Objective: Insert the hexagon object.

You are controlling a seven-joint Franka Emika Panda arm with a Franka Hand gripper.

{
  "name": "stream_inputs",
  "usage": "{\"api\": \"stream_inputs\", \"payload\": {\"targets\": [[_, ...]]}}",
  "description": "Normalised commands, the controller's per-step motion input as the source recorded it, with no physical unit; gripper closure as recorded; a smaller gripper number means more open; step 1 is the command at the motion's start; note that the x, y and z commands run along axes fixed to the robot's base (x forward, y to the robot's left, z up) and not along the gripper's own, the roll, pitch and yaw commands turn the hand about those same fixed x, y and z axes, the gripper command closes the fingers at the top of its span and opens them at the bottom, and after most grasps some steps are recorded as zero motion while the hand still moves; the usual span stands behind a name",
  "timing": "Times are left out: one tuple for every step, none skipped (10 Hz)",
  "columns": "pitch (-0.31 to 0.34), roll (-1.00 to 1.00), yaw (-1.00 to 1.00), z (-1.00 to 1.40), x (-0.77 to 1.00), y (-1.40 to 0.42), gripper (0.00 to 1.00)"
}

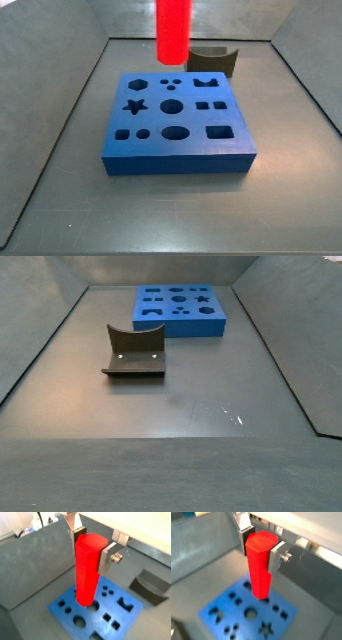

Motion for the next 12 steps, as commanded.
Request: {"api": "stream_inputs", "payload": {"targets": [[-0.051, 0.24, 0.0, -0.79, -0.55, 0.81, 1.0], [-0.054, 0.24, 0.0, -0.78, -0.54, 0.81, 1.0], [-0.031, 0.33, 0.0, -0.64, -0.45, 0.72, 1.0], [-0.01, 0.38, 0.0, -0.52, -0.41, 0.65, 1.0], [-0.01, 0.38, 0.0, -0.52, -0.41, 0.65, 1.0], [0.0, 0.18, -0.27, -0.57, -0.29, 0.59, 1.0], [-0.009, 0.0, -0.46, -0.42, -0.18, 0.5, 1.0], [-0.02, 0.0, -0.68, -0.33, -0.09, 0.3, 1.0], [-0.017, 0.0, -0.8, -0.31, -0.04, 0.19, 1.0], [0.0, -0.01, -1.0, -0.23, 0.0, 0.0, 1.0], [0.0, -0.07, -0.88, -0.06, 0.19, 0.0, 1.0], [0.0, -0.05, -0.88, -0.01, 0.13, -0.13, 1.0]]}}
